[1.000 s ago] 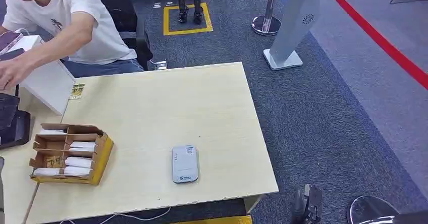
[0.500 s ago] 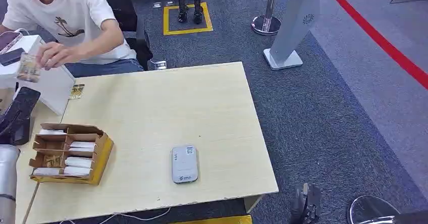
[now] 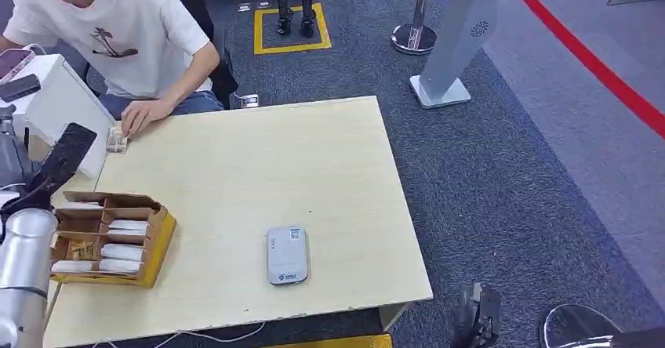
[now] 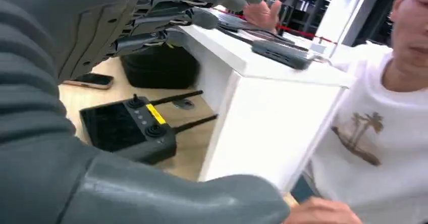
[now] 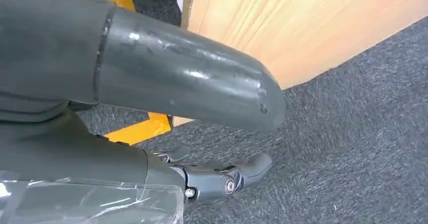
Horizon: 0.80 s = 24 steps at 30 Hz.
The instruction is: Pass the card to the sensor for recognition and then transmit it.
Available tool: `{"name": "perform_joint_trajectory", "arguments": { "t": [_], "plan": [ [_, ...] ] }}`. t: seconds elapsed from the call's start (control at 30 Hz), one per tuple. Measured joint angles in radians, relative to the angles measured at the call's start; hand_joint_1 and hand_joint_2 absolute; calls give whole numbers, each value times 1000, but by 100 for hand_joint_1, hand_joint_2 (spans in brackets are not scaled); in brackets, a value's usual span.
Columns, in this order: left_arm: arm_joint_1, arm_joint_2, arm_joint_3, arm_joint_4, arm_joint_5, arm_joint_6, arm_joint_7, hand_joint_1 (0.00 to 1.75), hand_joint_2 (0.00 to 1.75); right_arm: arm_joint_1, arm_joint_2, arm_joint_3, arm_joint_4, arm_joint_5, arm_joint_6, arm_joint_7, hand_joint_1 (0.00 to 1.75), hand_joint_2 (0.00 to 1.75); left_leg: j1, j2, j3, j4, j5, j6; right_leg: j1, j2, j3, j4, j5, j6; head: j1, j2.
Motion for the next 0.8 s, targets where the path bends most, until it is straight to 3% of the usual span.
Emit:
{"name": "perform_joint_trajectory", "arguments": {
  "t": [0.17, 0.33, 0.5, 0.67, 0.8],
  "plan": [
    [-22, -48, -32, -3, 78, -52, -32, 0, 175, -3, 0, 7, 0, -9, -1, 0, 0, 0, 0, 0, 0, 0, 0, 0, 0, 0, 0, 0, 0, 1, 0, 0],
    [-5, -106, -48, -112, 320, -124, -82, 0, 175, -3, -2, 9, 0, -33, -10, -5, 0, 0, -1, 0, 0, 0, 0, 0, 0, 0, 1, 0, 1, 1, 0, 0],
    [98, -164, -94, -291, 554, -222, -87, 0, 175, -1, -5, 9, 6, -50, -12, -16, 0, 0, -1, 0, 0, 0, -1, 1, -1, 0, 0, 0, 0, 1, 0, 0],
    [206, -196, -146, -400, 754, -318, -63, 0, 175, 5, -9, 9, 14, -62, -11, -24, 0, 0, -1, 0, 0, 0, -1, 1, -1, 0, 0, -1, 0, 1, 0, 0],
    [314, -209, -197, -470, 827, -329, -69, 0, 175, 9, -12, 8, 19, -69, -11, -27, 0, 0, -1, 0, 0, 0, -1, 1, -1, 0, 0, 0, 0, 1, 0, 0]
  ]
}}
